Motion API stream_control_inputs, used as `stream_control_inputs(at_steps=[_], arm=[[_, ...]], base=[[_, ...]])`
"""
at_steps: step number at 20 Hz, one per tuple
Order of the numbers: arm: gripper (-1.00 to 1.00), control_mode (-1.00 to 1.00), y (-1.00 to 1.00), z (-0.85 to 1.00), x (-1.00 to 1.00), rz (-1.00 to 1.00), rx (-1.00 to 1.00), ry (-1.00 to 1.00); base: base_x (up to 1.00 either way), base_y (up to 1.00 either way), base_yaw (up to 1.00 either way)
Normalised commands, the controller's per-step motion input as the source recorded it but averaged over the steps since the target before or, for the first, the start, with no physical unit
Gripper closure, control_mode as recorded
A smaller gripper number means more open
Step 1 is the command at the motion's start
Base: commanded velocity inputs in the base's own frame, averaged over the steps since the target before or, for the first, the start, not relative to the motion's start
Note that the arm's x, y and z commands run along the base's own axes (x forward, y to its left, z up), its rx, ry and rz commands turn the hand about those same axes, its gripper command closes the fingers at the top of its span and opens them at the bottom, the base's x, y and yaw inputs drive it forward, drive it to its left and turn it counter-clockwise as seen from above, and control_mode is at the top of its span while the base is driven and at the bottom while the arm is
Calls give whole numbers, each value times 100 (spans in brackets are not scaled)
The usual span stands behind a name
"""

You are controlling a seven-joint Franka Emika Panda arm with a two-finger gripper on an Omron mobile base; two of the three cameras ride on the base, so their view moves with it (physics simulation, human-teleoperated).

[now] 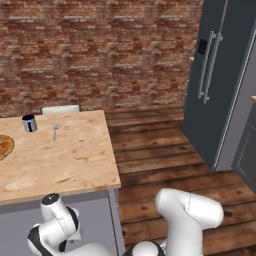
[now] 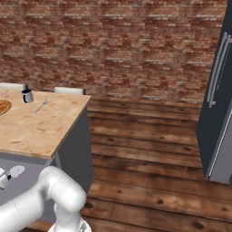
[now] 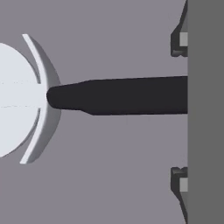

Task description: Take the pizza cutter from the drawer on the left and place it on the dining counter for cutting.

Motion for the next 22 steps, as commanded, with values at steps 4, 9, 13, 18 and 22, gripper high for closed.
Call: stream_control_inputs(at_steps=[4, 9, 13, 18, 22], arm=[[-100, -100, 0, -24, 0, 0, 0, 0], [-100, -100, 0, -12, 0, 0, 0, 0], [100, -100, 0, 0, 0, 0, 0, 0], [100, -100, 0, 0, 0, 0, 0, 0], [100, -100, 0, 0, 0, 0, 0, 0]], base=[[0, 0, 0], [0, 0, 0], [0, 0, 0], [0, 0, 0], [0, 0, 0]])
